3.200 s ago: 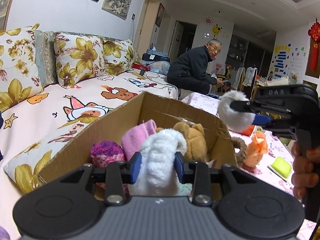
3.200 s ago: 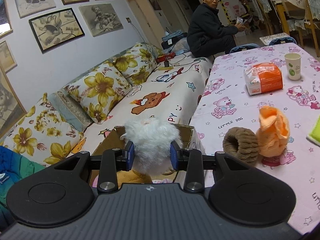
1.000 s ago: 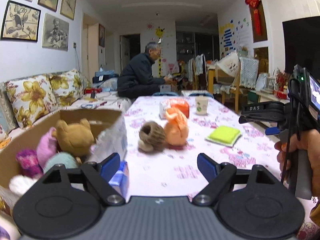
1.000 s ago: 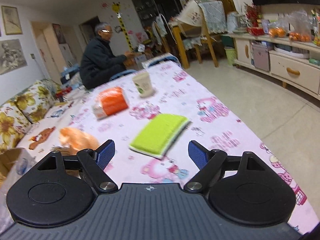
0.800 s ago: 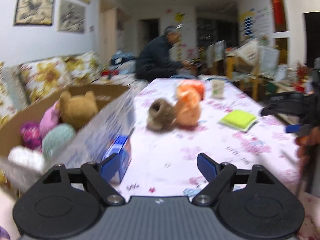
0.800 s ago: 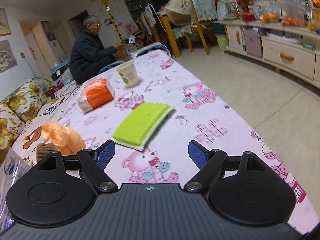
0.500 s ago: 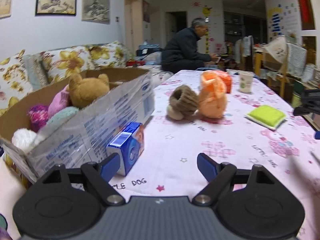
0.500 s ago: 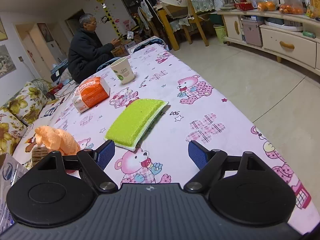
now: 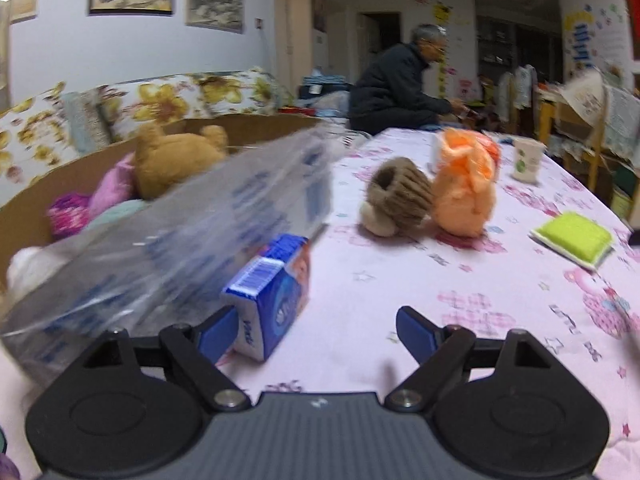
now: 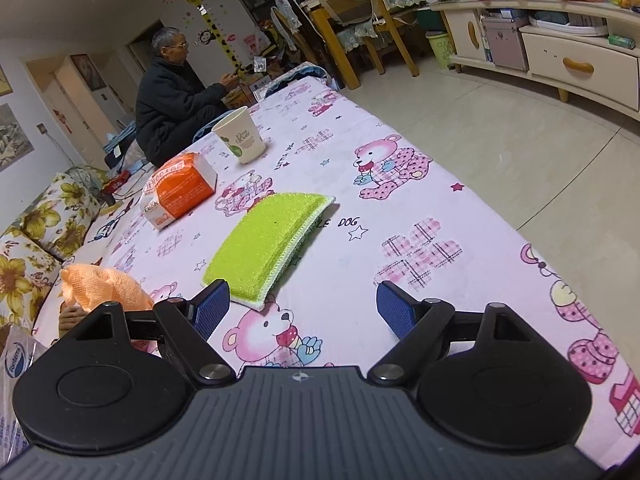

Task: Organize soft objects
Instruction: 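Move the left gripper to the blue tissue packet while the right gripper approaches the green sponge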

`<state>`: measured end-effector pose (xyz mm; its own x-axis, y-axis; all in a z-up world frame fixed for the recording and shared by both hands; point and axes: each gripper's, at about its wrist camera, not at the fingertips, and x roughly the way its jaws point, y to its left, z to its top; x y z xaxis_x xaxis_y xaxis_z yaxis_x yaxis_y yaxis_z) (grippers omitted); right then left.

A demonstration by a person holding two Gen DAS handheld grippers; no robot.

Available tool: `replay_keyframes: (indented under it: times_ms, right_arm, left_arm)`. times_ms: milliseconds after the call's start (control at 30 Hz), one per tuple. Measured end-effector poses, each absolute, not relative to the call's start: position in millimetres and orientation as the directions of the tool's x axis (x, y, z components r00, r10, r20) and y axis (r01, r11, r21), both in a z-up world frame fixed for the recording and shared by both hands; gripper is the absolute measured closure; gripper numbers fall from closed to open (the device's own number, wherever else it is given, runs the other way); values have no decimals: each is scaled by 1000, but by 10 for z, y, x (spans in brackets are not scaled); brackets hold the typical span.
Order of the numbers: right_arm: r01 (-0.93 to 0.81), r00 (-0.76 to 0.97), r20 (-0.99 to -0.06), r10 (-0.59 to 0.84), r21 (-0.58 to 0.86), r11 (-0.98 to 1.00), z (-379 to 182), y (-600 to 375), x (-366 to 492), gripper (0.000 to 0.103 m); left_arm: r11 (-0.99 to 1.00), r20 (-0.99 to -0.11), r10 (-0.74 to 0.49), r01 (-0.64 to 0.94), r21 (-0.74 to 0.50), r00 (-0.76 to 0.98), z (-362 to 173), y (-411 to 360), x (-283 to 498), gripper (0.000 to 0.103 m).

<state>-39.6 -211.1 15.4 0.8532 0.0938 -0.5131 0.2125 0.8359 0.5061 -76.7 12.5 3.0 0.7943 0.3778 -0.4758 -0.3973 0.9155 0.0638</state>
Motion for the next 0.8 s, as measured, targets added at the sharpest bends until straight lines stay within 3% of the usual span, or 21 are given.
replay_keyframes:
  times_ms: [300,533,800]
  right_arm:
    - [225,860,-505,72,502,835,151,-2180,-324,2]
    - [215,849,-519,103,517,829,100,-2140,-264,1]
    - [192,848,-516,119,508,840,101,-2115,-247,1]
  left_arm:
    - [991,-586,134,-113,74,799,-70,-154,-455,17]
    - [941,-452,337,-293,167,826,81,-101,-791,17]
    - [914,-490,388,-393,97,781,101,169,-622,17]
